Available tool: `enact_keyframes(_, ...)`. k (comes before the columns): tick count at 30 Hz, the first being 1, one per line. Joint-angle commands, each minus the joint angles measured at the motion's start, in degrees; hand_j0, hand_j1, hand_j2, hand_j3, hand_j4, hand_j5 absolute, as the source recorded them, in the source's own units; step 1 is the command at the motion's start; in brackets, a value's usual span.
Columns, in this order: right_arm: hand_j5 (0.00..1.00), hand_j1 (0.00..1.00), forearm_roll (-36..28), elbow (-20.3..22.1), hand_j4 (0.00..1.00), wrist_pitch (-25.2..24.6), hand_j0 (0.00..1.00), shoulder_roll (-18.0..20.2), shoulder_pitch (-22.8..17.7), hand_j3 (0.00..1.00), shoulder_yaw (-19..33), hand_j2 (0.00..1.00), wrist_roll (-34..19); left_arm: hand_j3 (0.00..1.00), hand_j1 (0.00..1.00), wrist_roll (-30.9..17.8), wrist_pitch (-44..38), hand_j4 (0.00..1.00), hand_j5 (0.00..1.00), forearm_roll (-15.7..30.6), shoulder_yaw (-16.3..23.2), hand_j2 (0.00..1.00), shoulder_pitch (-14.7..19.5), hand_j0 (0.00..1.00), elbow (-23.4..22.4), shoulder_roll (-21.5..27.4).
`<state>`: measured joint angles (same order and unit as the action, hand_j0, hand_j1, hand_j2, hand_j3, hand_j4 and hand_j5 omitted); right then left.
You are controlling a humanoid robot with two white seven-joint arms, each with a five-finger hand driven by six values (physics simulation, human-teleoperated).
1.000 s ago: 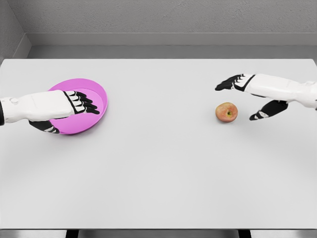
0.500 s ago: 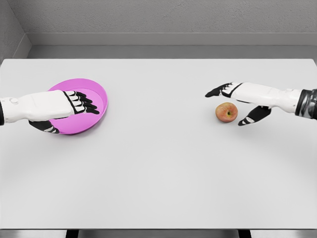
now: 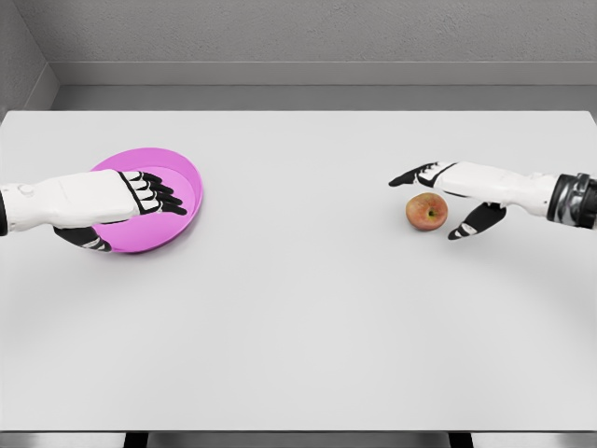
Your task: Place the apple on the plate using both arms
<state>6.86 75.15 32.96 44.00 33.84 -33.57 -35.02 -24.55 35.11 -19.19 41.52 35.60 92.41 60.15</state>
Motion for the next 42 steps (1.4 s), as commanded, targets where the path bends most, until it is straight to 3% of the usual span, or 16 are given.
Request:
enact_keyframes(1,1.00,1.00,0.3,-1.0,1.00,0.0,1.00,-0.7,0.0,1.00,0.0,1.00,0.0,1.00,1.00,0.0,-0.1,1.00,1.00,0.3,0.0,1.00,0.0,1.00,0.0,0.1)
enact_keyframes(20,1.00,1.00,3.2,-9.5,1.00,0.1,1.00,-5.2,1.1,1.00,0.2,1.00,0.0,1.00,1.00,-0.2,-0.1,1.00,1.00,0.3,0.0,1.00,0.1,1.00,0.0,0.2)
enact_keyframes(32,1.00,1.00,3.4,-11.6,1.00,0.1,1.00,-6.6,1.9,1.00,0.2,1.00,0.0,1.00,1.00,-0.2,-0.1,1.00,1.00,0.3,0.0,1.00,0.1,1.00,-0.4,0.2)
enact_keyframes(39,0.94,0.94,4.6,-13.4,0.94,0.2,0.94,-8.0,2.4,0.94,0.2,0.94,0.0,1.00,1.00,-0.2,-0.1,1.00,1.00,0.3,0.0,1.00,0.2,1.00,-0.6,0.2)
enact_keyframes(42,0.87,0.87,4.5,-13.6,0.87,0.1,0.87,-8.2,2.4,0.87,0.2,0.87,0.0,1.00,1.00,-0.2,-0.1,1.00,1.00,0.3,0.0,1.00,0.2,1.00,-0.7,0.2)
